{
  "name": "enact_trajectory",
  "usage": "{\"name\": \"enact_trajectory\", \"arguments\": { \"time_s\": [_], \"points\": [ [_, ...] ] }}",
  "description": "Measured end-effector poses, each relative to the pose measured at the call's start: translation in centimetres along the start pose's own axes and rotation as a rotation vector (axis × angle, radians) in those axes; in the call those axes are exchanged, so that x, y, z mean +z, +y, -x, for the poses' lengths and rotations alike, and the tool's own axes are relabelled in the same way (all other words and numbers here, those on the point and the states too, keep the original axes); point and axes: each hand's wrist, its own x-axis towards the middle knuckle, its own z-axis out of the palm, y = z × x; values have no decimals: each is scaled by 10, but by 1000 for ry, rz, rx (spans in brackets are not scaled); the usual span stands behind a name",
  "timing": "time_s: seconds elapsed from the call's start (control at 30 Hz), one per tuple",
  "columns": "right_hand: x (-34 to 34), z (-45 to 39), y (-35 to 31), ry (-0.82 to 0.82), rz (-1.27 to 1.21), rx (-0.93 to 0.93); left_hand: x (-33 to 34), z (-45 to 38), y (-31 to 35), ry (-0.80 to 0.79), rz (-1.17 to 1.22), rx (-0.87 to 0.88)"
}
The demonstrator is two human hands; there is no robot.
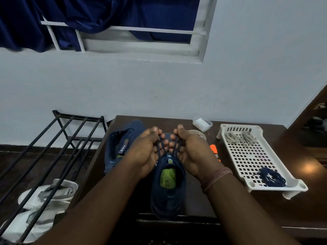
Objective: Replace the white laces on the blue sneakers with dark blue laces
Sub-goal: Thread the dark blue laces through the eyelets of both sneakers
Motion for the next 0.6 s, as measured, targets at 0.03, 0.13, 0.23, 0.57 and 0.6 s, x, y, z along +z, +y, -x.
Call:
{"name": "enact_trajectory", "arguments": {
  "time_s": [0.03,0.13,0.23,0.57,0.6],
  "points": [
    [-2,-3,3,40,-21,-27,1,-4,-3,46,28,17],
    [-19,-11,4,174,68,-85,-7,-20,-11,169,70,12],
    [-32,-14,3,223,5,-8,-17,-29,-13,227,113,-43],
    [-19,-12,7,51,452,-154,-2,-3,-8,20,-593,219],
    [-18,-10,7,30,484,-172,-2,1,-5,-22,-654,261]
  ]
}}
